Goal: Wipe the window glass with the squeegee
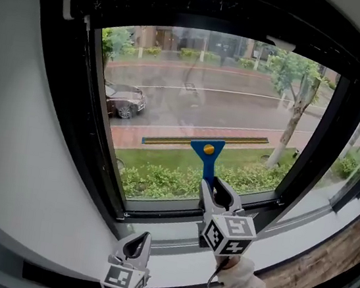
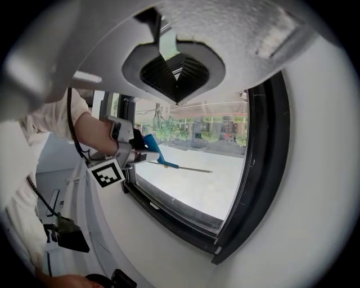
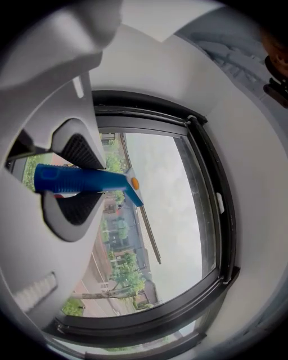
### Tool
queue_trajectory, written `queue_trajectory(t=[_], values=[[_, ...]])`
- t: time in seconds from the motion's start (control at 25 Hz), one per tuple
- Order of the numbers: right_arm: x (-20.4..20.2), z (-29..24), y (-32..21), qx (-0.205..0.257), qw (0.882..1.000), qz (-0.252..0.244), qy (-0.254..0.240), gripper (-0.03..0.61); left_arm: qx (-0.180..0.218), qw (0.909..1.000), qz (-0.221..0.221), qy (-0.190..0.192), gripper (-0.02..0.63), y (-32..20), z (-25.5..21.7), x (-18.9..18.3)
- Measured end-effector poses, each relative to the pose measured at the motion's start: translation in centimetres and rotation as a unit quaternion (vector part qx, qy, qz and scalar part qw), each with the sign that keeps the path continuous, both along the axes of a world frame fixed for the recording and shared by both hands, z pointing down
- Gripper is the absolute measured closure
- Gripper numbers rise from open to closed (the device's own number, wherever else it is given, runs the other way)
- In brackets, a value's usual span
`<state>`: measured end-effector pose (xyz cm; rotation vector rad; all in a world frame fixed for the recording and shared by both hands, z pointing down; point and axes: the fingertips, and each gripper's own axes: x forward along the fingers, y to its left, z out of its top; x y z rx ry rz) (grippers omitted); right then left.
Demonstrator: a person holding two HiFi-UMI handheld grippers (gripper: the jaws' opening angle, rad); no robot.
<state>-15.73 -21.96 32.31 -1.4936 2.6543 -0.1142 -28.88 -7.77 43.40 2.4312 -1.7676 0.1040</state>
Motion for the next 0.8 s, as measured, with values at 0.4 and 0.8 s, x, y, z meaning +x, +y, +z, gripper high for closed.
queue_trajectory(t=[0.4,0.8], values=[[-6.0,-16.0,-2.4,0.121,0.991,-0.021,-0.046,0.445,0.021,0.9997,-0.008,0.0,0.614,0.8,-1.7,-2.2],[-7.9,-22.7,-4.3,0.157,0.985,-0.033,-0.067,0.445,0.032,0.9992,-0.023,0.001,0.614,0.8,-2.1,-3.5]])
